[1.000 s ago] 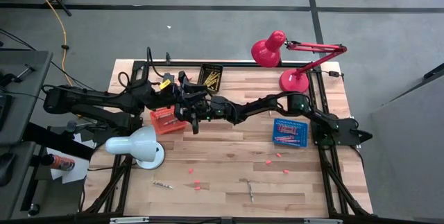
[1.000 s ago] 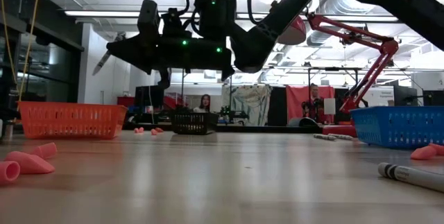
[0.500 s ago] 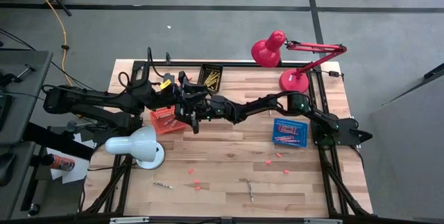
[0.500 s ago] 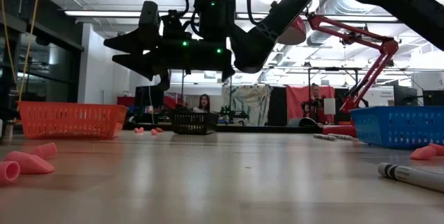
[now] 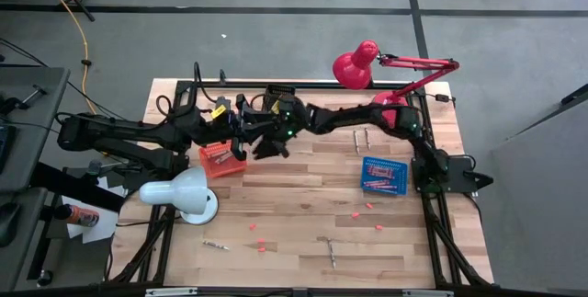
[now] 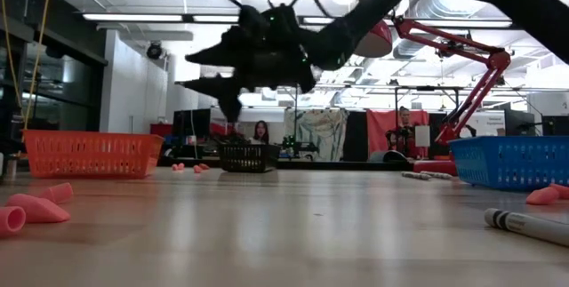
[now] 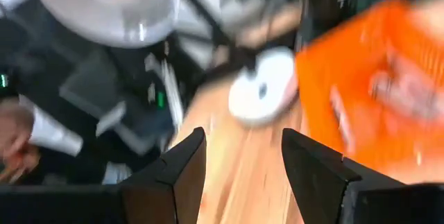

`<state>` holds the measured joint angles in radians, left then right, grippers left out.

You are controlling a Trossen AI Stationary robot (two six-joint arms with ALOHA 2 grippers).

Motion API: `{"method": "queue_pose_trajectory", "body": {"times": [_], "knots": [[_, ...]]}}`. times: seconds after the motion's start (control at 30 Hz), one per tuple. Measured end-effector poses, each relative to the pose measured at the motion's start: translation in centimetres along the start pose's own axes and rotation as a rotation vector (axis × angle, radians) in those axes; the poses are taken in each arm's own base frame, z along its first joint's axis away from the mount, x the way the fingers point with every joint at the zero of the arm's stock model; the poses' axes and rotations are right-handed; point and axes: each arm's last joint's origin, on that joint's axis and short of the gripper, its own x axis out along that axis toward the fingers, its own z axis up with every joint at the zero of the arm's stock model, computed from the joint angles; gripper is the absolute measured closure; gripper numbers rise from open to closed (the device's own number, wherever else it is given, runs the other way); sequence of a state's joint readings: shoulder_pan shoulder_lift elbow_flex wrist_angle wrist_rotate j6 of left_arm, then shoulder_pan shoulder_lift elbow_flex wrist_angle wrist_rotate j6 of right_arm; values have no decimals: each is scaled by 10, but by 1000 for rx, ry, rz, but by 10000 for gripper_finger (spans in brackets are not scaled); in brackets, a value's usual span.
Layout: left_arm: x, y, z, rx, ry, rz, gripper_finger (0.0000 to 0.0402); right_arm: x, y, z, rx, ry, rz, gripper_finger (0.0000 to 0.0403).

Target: Sort crayons

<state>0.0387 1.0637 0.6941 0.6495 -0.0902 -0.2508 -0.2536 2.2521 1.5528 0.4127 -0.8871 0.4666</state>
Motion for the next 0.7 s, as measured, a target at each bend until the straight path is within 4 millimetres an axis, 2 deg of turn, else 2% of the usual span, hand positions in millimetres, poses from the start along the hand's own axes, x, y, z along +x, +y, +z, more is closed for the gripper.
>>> {"method": "queue_pose_trajectory", "body": {"times": [0.13, 0.27, 0.37, 0.53, 0.7], "knots": [[0, 0, 0, 0, 0, 1, 277, -16, 18, -12, 18, 243, -64, 222], [0, 0, 0, 0, -2, 0, 277, -31, 47, -35, -4, 544, -187, 222], [0, 0, 0, -1, -6, -1, 277, -39, 69, -53, 9, 729, -209, 222], [0, 0, 0, 0, -6, 0, 277, -50, 100, -98, 89, 854, -207, 222], [0, 0, 0, 32, -7, 3, 277, -73, 138, -142, 155, 847, -282, 222]]}}
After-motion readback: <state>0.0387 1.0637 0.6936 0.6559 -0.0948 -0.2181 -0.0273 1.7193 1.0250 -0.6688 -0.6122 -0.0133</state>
